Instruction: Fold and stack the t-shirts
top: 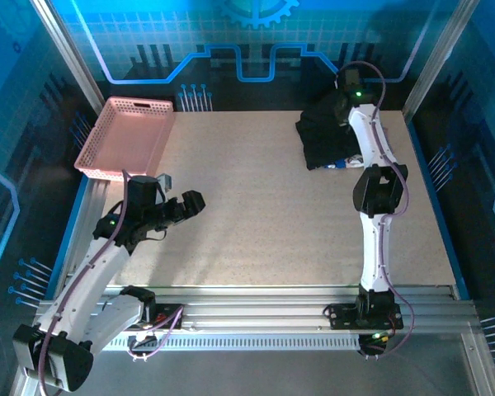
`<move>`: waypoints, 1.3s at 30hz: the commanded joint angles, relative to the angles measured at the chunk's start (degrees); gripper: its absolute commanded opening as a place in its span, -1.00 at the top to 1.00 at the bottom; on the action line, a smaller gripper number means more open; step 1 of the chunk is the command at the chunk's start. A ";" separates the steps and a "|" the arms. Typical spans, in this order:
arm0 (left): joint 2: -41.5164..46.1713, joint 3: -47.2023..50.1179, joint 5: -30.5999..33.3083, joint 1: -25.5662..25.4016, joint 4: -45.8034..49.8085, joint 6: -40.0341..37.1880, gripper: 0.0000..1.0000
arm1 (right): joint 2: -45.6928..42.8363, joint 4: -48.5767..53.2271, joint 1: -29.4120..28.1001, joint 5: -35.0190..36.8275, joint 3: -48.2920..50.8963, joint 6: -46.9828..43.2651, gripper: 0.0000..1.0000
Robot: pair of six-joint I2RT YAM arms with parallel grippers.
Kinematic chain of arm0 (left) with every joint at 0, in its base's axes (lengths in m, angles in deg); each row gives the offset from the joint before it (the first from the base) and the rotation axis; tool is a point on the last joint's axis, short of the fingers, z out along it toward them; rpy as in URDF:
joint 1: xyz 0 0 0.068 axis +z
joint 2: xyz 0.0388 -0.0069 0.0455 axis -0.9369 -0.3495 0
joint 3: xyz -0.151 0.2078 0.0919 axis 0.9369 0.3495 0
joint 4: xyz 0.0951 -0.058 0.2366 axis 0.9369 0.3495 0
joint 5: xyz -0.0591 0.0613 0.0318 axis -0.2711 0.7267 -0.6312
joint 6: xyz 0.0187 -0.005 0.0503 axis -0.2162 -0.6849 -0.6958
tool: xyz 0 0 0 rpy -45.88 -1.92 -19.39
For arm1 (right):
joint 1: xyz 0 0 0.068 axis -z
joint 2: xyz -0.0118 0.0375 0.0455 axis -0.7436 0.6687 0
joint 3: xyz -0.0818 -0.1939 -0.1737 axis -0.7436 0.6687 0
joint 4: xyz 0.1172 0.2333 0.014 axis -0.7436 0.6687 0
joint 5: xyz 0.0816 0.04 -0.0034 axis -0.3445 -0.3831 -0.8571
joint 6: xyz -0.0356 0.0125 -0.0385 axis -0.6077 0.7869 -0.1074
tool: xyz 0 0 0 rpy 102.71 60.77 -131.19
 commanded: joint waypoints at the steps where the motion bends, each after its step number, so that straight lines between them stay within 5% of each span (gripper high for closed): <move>1: 0.80 -2.53 2.65 0.21 5.40 -1.26 -0.98 | 2.84 -2.56 3.57 -6.33 -3.50 2.90 0.96; 5: 2.23 -3.13 4.40 0.21 9.60 -1.50 -0.98 | 7.32 -2.94 7.51 -11.16 -6.27 5.13 0.86; 7: 2.95 -3.26 4.91 0.22 11.09 -1.19 -0.98 | 9.76 -3.83 9.50 -12.84 -7.55 6.43 0.49; 9: 3.34 -3.69 5.40 0.21 12.42 -0.63 -0.98 | 12.27 -4.03 11.73 -13.30 -9.15 9.44 -0.17; 10: 3.44 -4.12 5.17 0.21 12.76 -0.28 -0.98 | 13.18 -3.68 12.96 -14.61 -9.88 11.14 -0.29; 16: 3.80 -4.15 2.17 0.12 6.28 3.17 -0.98 | 7.08 -0.16 15.73 -19.91 -4.23 15.20 -0.49; 20: 2.06 -0.98 1.72 -0.23 -1.24 4.67 -0.98 | -4.49 -3.13 17.07 -26.35 12.54 17.63 -0.58; 23: -0.64 0.76 2.10 -0.75 -6.58 4.73 -0.98 | -18.66 -13.06 17.76 -30.16 32.59 18.42 -0.99; 32: -12.45 0.11 14.01 -0.62 -16.27 -0.95 -0.98 | -48.45 -27.42 17.75 -42.55 78.06 24.42 -1.00; 39: -18.01 4.04 28.08 2.95 -31.08 -9.42 -0.98 | -74.87 -41.01 3.13 -25.50 105.87 18.80 -1.00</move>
